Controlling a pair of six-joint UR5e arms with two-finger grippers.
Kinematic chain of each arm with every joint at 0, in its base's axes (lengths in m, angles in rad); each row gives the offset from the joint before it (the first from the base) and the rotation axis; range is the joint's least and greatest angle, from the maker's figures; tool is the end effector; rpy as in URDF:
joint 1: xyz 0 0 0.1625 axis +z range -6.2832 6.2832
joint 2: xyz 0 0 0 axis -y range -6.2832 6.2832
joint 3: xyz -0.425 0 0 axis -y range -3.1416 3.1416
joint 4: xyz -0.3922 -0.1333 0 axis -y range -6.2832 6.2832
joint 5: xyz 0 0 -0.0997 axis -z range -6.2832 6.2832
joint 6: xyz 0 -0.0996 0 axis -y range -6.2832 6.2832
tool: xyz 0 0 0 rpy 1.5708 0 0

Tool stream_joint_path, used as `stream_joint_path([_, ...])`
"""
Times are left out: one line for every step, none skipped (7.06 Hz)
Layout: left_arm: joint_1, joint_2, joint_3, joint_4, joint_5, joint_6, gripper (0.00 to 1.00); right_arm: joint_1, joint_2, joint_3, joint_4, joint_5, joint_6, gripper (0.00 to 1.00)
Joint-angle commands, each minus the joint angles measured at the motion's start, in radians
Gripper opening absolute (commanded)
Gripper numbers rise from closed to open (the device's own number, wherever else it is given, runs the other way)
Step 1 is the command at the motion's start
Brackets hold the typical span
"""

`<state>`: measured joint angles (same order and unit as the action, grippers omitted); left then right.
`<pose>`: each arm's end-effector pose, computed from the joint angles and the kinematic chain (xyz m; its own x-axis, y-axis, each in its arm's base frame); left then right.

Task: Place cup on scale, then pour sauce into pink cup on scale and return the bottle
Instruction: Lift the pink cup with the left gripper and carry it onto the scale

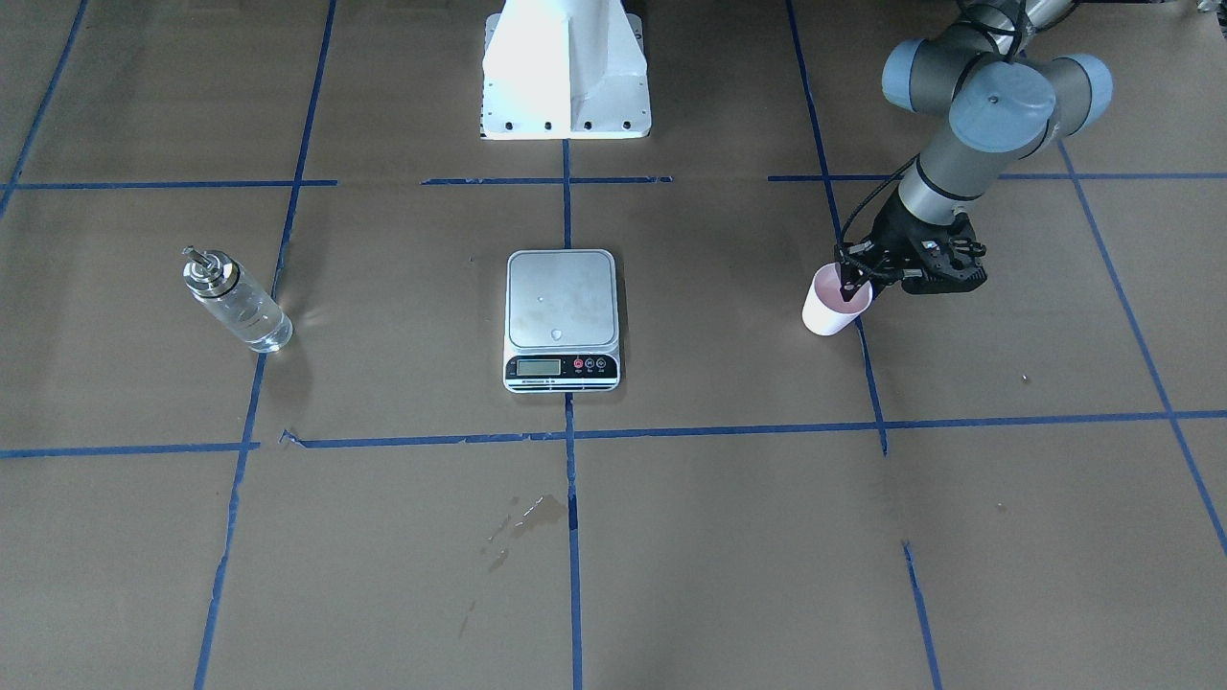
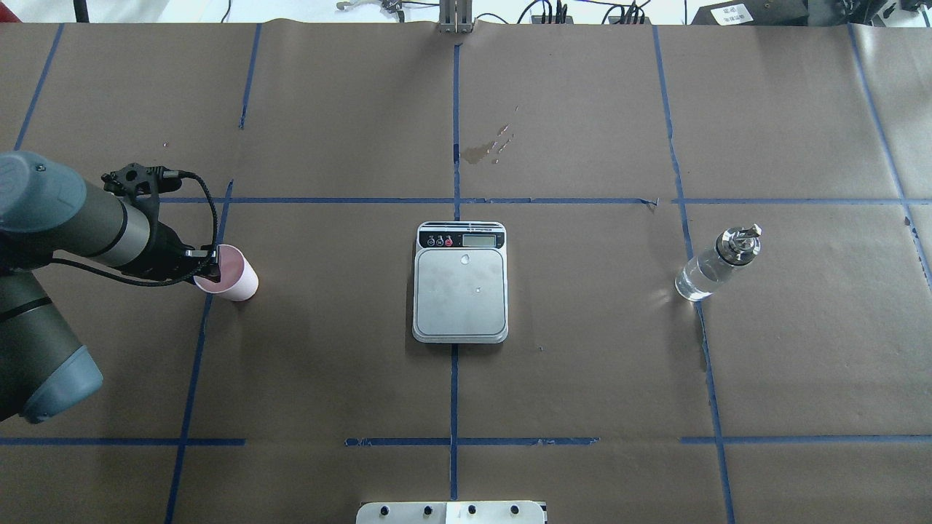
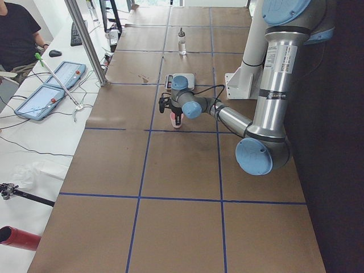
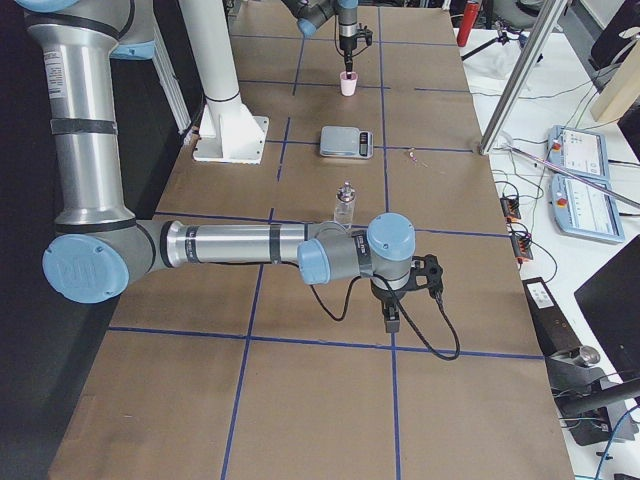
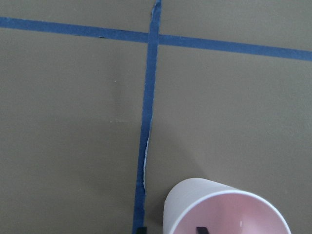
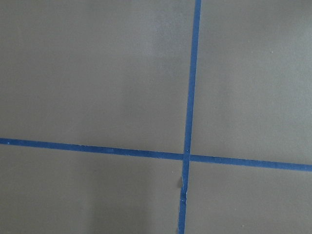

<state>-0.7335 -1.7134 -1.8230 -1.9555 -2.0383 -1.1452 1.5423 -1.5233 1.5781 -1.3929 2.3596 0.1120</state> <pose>0.3537 -0.4378 0.4255 0.6308 -0.0724 -0.7726 0.1119 0.9937 -0.0017 0.0476 -0.5266 0.6108 0.6985 -0.0738 0.7118 -0.0507 0.9871 0.1520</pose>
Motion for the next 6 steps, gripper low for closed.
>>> stream_joint_path([0.008,-0.002,-0.008,0.022,0.001,-0.010,0.00,0.001,0.000,-0.001,-0.002,0.001,0.000,1.00])
stream_joint_path([0.000,-0.009,-0.054,0.091,0.001,-0.010,0.00,0.001,0.000,-0.001,-0.005,0.001,0.002,1.00])
stream_joint_path([-0.003,-0.038,-0.112,0.187,0.001,-0.010,0.00,0.001,0.002,-0.001,-0.006,0.001,0.002,1.00])
stream_joint_path([-0.006,-0.120,-0.146,0.305,0.001,-0.010,0.00,0.001,0.002,-0.003,-0.008,0.003,0.002,1.00])
stream_joint_path([-0.007,-0.276,-0.141,0.486,0.001,-0.010,0.00,0.001,0.002,-0.001,-0.008,0.018,0.002,1.00])
stream_joint_path([-0.006,-0.390,-0.130,0.585,0.001,-0.027,0.00,0.001,0.002,0.002,0.000,0.015,0.000,1.00])
